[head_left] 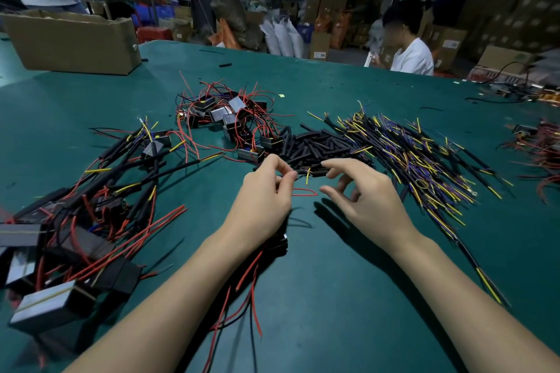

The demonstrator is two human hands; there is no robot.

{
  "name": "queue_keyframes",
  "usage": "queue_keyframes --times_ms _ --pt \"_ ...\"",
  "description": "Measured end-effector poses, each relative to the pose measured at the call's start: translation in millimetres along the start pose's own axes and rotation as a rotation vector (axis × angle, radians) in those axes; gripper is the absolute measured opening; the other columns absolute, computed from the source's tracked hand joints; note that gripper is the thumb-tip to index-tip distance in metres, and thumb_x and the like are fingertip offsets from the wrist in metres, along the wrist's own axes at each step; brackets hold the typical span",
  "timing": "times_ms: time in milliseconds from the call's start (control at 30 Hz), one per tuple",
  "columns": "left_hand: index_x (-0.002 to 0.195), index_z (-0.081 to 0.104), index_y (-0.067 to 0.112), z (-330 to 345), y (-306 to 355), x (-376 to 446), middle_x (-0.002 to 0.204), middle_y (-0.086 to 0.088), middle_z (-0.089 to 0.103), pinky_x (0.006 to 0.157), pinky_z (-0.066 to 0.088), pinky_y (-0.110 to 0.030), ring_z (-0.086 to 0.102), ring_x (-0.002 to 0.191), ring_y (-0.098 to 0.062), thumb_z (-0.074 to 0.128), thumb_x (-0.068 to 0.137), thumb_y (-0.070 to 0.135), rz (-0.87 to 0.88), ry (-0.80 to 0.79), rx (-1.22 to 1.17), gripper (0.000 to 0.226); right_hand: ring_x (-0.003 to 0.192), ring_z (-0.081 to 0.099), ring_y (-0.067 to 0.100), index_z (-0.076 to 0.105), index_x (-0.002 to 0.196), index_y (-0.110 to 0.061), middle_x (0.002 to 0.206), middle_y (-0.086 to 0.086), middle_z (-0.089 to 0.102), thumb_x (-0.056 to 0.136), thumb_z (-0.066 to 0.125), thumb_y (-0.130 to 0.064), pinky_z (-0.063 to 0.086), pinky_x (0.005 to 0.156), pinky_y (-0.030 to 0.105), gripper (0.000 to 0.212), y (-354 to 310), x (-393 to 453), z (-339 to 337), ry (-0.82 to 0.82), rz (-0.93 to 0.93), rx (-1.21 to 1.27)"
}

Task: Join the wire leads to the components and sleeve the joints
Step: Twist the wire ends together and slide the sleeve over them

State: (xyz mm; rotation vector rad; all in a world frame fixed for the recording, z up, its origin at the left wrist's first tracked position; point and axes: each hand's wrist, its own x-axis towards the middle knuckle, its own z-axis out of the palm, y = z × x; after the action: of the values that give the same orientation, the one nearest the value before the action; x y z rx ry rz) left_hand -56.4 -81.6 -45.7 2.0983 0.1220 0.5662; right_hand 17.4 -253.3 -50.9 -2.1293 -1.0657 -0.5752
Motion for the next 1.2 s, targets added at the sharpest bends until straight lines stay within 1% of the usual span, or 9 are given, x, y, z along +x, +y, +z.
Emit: queue_keyframes --times_ms 267,467,733,833,967,1033,1100,1133,1200 --pt "0.087 0.053 0.015 1.5 3.3 -3.0 0.054 -0.003 0.048 0.046 0.027 -0.02 0.032 0.045 -0.009 0.053 0.096 0.021 0.048 -0.087 -0.02 0.011 0.065 0.058 0.015 0.07 0.093 -0.009 0.09 0.0 0.065 0.085 0.071 -0.015 0.05 0.054 0.038 0.01 -8.7 1.3 1.0 0.085 -0.131 -0.028" --pt "0.088 0.06 0.018 2.2 3.2 -1.3 0.052 0.002 0.045 0.046 0.028 -0.019 0.033 0.046 -0.009 0.056 0.094 0.019 0.062 -0.098 -0.022 0.008 0.07 0.058 0.01 0.072 0.082 -0.008 0.085 -0.002 0.064 0.085 0.07 -0.009 0.044 0.058 0.02 0.003 -6.1 3.7 0.3 0.054 -0.117 0.056" --pt "0.083 0.073 0.017 -2.2 -3.7 4.2 0.048 0.003 0.044 0.046 0.025 -0.018 0.031 0.044 -0.008 0.057 0.095 0.02 0.065 -0.17 -0.009 0.02 0.071 0.06 0.009 0.07 0.077 -0.013 0.076 -0.001 0.067 0.084 0.07 -0.007 0.044 0.055 0.017 0.009 0.2 11.0 -10.3 -0.221 0.308 0.478" --pt "0.088 0.073 0.015 -3.5 -6.8 7.1 0.047 0.005 0.046 0.044 0.026 -0.012 0.036 0.039 -0.004 0.055 0.096 0.019 0.008 -0.126 -0.069 0.02 0.065 0.061 0.006 0.071 0.083 -0.019 0.077 -0.001 0.069 0.086 0.067 -0.013 0.044 0.051 0.015 0.008 10.9 18.5 -17.7 -0.152 0.507 0.522" --pt "0.084 0.071 0.023 -3.1 -7.9 9.1 0.053 0.007 0.053 0.047 0.032 -0.011 0.041 0.04 0.001 0.057 0.095 0.021 -0.07 -0.073 -0.147 0.018 0.055 0.057 -0.003 0.071 0.078 -0.018 0.068 -0.006 0.066 0.088 0.065 -0.017 0.039 0.054 0.007 0.012 25.5 46.9 -15.2 0.046 0.557 0.269" --pt "0.088 0.07 0.02 -3.2 -8.1 8.7 0.058 0.005 0.058 0.048 0.036 -0.012 0.045 0.04 0.002 0.057 0.094 0.017 -0.123 -0.074 -0.231 0.015 0.064 0.059 -0.002 0.075 0.084 -0.015 0.07 -0.005 0.068 0.087 0.067 -0.019 0.043 0.065 0.009 0.009 26.5 62.1 -7.3 -0.034 0.506 0.062" --pt "0.094 0.07 0.014 -4.0 -7.3 8.5 0.063 0.003 0.062 0.052 0.043 -0.013 0.051 0.045 -0.001 0.057 0.094 0.014 -0.166 -0.067 -0.305 0.013 0.085 0.064 0.013 0.075 0.093 -0.017 0.087 0.0 0.072 0.086 0.068 -0.024 0.049 0.083 0.024 0.012 26.4 73.0 3.5 -0.194 0.46 -0.088" --pt "0.094 0.07 0.013 -4.2 -7.1 8.8 0.065 0.002 0.064 0.056 0.046 -0.013 0.054 0.05 -0.001 0.058 0.094 0.013 -0.173 -0.054 -0.318 0.012 0.092 0.063 0.017 0.075 0.095 -0.02 0.092 0.0 0.072 0.086 0.068 -0.027 0.049 0.085 0.03 0.013 26.4 76.6 8.2 -0.259 0.449 -0.158" --pt "0.093 0.071 0.014 -4.7 -6.0 9.1 0.072 0.005 0.067 0.065 0.047 -0.012 0.059 0.06 0.001 0.061 0.092 0.013 -0.155 -0.032 -0.316 0.01 0.095 0.062 0.018 0.074 0.096 -0.025 0.096 -0.003 0.071 0.086 0.067 -0.03 0.047 0.079 0.03 0.013 27.3 81.5 14.5 -0.309 0.472 -0.243"
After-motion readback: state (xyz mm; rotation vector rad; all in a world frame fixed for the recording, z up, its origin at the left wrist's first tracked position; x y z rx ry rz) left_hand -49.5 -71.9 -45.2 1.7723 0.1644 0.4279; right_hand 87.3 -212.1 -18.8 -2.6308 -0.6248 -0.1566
